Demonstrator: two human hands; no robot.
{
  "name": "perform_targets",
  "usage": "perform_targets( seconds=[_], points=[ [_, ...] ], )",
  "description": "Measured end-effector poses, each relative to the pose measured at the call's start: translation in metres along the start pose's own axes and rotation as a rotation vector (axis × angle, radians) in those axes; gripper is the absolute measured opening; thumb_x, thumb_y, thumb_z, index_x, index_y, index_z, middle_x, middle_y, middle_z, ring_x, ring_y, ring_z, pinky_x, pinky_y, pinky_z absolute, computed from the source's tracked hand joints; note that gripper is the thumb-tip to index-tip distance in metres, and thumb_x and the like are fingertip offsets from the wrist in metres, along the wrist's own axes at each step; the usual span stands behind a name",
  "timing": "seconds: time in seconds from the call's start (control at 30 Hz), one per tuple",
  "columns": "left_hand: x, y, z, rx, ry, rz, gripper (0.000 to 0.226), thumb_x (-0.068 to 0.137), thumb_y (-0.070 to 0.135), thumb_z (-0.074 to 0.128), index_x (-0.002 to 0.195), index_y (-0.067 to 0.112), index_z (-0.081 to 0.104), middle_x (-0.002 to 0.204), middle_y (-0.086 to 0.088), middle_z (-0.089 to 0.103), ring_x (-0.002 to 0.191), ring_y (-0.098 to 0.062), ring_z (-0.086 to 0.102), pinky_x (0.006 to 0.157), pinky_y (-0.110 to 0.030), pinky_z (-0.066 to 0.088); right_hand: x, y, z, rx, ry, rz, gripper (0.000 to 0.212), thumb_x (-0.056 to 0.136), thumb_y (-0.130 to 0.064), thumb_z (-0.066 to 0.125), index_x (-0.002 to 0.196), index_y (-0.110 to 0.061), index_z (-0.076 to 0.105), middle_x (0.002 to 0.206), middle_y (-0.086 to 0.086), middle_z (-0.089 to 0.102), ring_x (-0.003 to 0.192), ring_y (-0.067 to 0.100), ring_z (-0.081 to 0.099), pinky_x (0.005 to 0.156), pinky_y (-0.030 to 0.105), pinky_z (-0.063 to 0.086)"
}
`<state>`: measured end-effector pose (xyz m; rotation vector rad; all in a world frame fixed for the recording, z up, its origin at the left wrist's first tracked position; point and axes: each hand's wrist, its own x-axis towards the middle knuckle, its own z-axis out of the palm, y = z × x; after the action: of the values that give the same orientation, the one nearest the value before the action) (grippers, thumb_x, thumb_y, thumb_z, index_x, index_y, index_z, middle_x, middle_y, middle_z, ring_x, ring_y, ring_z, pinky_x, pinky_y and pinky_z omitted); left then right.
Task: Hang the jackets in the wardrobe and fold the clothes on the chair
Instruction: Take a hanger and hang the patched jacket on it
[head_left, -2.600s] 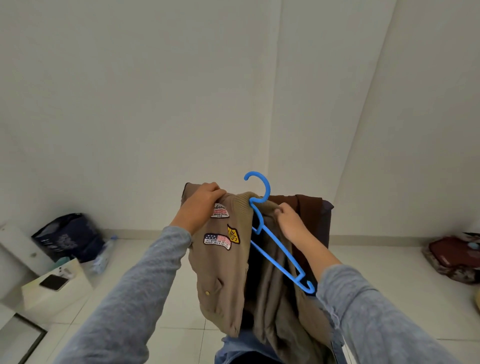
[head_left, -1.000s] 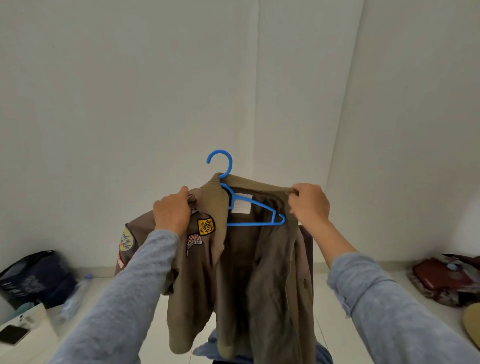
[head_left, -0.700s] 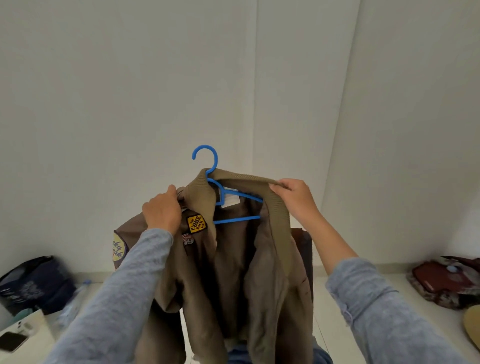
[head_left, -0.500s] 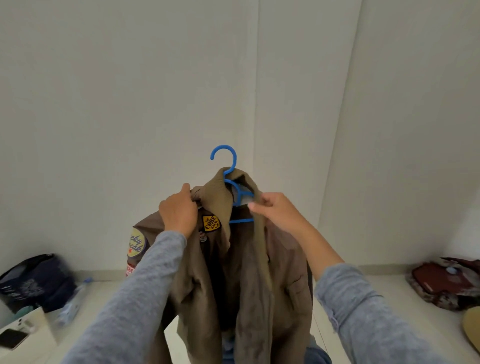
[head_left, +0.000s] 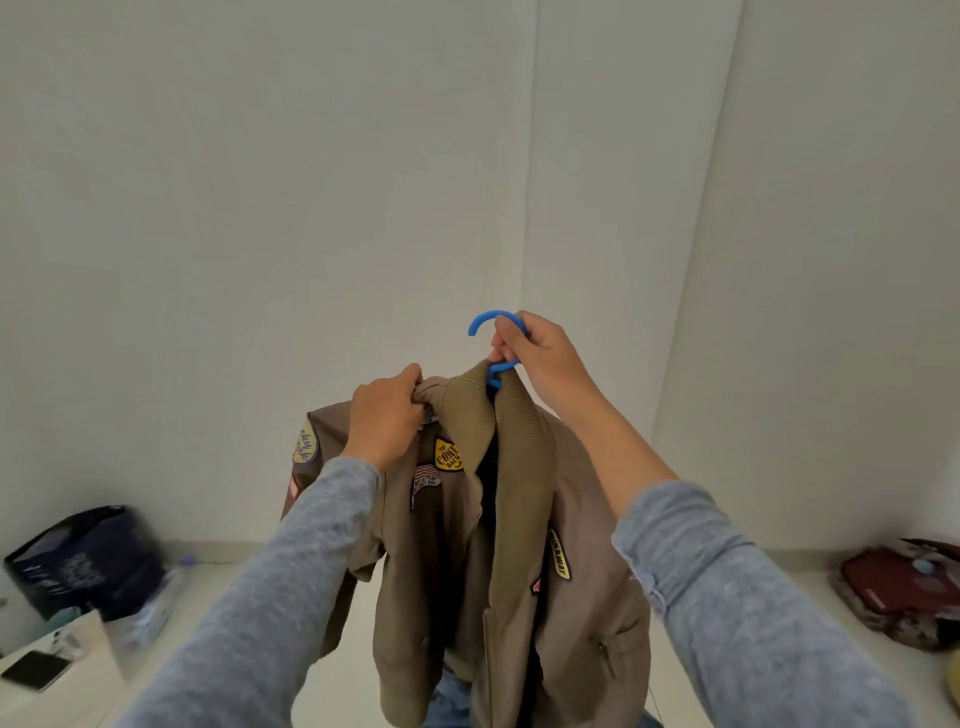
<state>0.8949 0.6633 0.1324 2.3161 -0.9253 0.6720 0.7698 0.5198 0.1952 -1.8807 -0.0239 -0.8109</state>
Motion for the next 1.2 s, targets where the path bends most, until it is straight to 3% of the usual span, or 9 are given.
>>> perform_targets(
  seconds=[0.1, 0.2, 0.3, 0.4, 0.53, 0.63, 0.77, 1.0, 1.2],
  points=[
    [0.001, -0.008, -0.002, -0.067, -0.053, -0.006, 0.014, 0.076, 0.005, 0.054, 0.087, 0.013, 0.051, 0.084, -0.009, 0.058, 0.085, -0.033, 0.053, 0.069, -0.034, 0.030, 0.003, -0.004, 0.007, 0.032, 0.043, 0.035, 0.029, 0.099, -0.021, 0.046, 0.072, -0.014, 0.055, 0.062, -0.003, 0.050, 0.057, 0.006, 0.050, 0.068, 0.025, 0.045],
    [-0.008, 0.002, -0.012, -0.144, 0.008, 0.116, 0.039, 0.072, 0.012, 0.058, 0.112, 0.015, 0.055, 0.101, -0.004, 0.049, 0.098, -0.024, 0.047, 0.079, -0.035, 0.036, 0.006, -0.004, 0.015, 0.116, 0.217, 0.108, 0.030, 0.098, -0.020, 0.048, 0.069, -0.013, 0.053, 0.056, -0.001, 0.040, 0.050, 0.009, 0.039, 0.058, 0.025, 0.038],
    [-0.039, 0.026, -0.014, -0.213, 0.126, 0.306, 0.041, 0.073, 0.037, 0.058, 0.107, 0.015, 0.054, 0.095, 0.002, 0.051, 0.088, -0.016, 0.048, 0.075, -0.032, 0.037, 0.004, -0.003, 0.023, 0.131, 0.296, 0.135, 0.029, 0.097, -0.020, 0.048, 0.068, -0.013, 0.052, 0.054, 0.000, 0.034, 0.049, 0.011, 0.031, 0.051, 0.023, 0.032],
    [-0.060, 0.040, 0.007, -0.230, -0.046, 0.271, 0.049, 0.077, 0.052, 0.062, 0.101, 0.012, 0.048, 0.091, 0.005, 0.046, 0.081, -0.014, 0.045, 0.069, -0.029, 0.041, 0.001, -0.002, 0.033, 0.122, 0.316, 0.138, 0.030, 0.097, -0.022, 0.048, 0.068, -0.015, 0.052, 0.053, 0.000, 0.033, 0.047, 0.010, 0.030, 0.047, 0.021, 0.031],
    [-0.061, 0.044, 0.033, -0.345, -0.131, 0.097, 0.029, 0.086, 0.020, 0.063, 0.100, 0.002, 0.045, 0.097, -0.004, 0.039, 0.085, -0.019, 0.041, 0.076, -0.027, 0.040, -0.006, 0.001, 0.041, 0.099, 0.301, 0.124, 0.030, 0.097, -0.022, 0.048, 0.068, -0.015, 0.053, 0.054, 0.002, 0.035, 0.047, 0.010, 0.031, 0.048, 0.022, 0.033],
    [-0.065, 0.046, 0.036, -0.403, -0.083, 0.083, 0.011, 0.086, -0.005, 0.044, 0.095, -0.001, 0.047, 0.096, -0.013, 0.047, 0.083, -0.027, 0.047, 0.077, -0.037, 0.042, -0.008, 0.002, 0.034, 0.092, 0.322, 0.137, 0.032, 0.097, -0.022, 0.048, 0.067, -0.014, 0.053, 0.051, -0.001, 0.035, 0.043, 0.007, 0.032, 0.048, 0.022, 0.033],
    [-0.051, 0.033, 0.016, -0.569, 0.043, -0.126, 0.017, 0.088, 0.004, 0.034, 0.092, 0.015, 0.047, 0.081, 0.000, 0.054, 0.073, -0.017, 0.053, 0.063, -0.017, 0.040, -0.008, 0.005, 0.015, -0.017, 0.397, 0.124, 0.034, 0.097, -0.026, 0.049, 0.065, -0.015, 0.054, 0.052, -0.002, 0.038, 0.045, 0.009, 0.036, 0.051, 0.024, 0.035],
    [0.006, 0.019, -0.030, -0.586, 0.239, -0.200, 0.024, 0.084, -0.005, 0.031, 0.094, 0.008, 0.049, 0.093, -0.008, 0.053, 0.083, -0.020, 0.048, 0.071, -0.023, 0.034, -0.020, 0.023, 0.014, -0.291, 0.370, 0.036, 0.037, 0.097, -0.022, 0.048, 0.072, 0.006, 0.053, 0.057, 0.004, 0.039, 0.051, 0.012, 0.034, 0.046, 0.013, 0.032],
    [0.009, -0.028, -0.033, -0.580, 0.302, -0.429, 0.029, 0.084, -0.006, 0.034, 0.106, -0.003, 0.053, 0.105, -0.019, 0.058, 0.089, -0.021, 0.048, 0.074, -0.021, 0.033, -0.021, 0.031, 0.000, -0.292, 0.413, 0.060, 0.040, 0.097, -0.022, 0.048, 0.072, 0.009, 0.050, 0.062, 0.013, 0.040, 0.057, 0.022, 0.038, 0.054, 0.027, 0.035]
  ],
)
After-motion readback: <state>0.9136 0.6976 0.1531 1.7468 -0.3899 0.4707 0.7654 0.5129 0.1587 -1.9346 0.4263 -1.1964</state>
